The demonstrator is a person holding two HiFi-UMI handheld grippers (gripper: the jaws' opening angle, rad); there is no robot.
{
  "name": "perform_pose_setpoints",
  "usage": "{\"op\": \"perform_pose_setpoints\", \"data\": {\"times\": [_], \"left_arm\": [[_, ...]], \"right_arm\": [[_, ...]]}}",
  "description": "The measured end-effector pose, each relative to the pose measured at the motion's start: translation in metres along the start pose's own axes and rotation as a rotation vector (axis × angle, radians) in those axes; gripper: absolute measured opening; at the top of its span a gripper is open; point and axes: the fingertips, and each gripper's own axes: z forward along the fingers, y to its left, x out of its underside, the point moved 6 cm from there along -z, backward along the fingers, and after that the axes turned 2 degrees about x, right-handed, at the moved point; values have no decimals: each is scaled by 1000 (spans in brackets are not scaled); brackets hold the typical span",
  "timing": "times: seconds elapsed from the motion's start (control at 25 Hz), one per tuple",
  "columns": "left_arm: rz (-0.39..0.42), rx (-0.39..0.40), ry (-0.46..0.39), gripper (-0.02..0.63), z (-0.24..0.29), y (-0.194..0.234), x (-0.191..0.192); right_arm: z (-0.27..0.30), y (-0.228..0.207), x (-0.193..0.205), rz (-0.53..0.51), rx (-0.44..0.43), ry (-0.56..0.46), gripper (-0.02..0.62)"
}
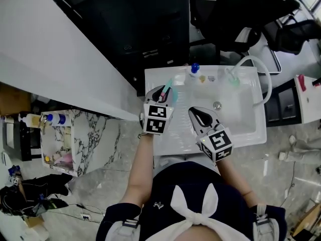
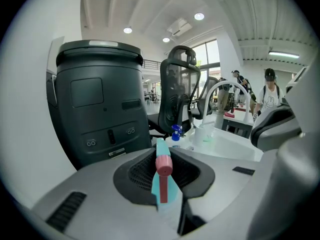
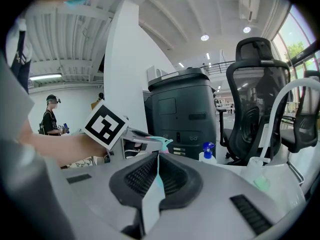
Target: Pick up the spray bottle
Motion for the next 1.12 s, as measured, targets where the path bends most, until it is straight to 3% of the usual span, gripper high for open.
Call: {"op": "perform_pose_setpoints", "data": {"times": [1.12], "left_arm": [[46,-74,-147,83,-101,-75,-27]], "right_arm": [[-64,22,3,-32,-77,-54,28]]}}
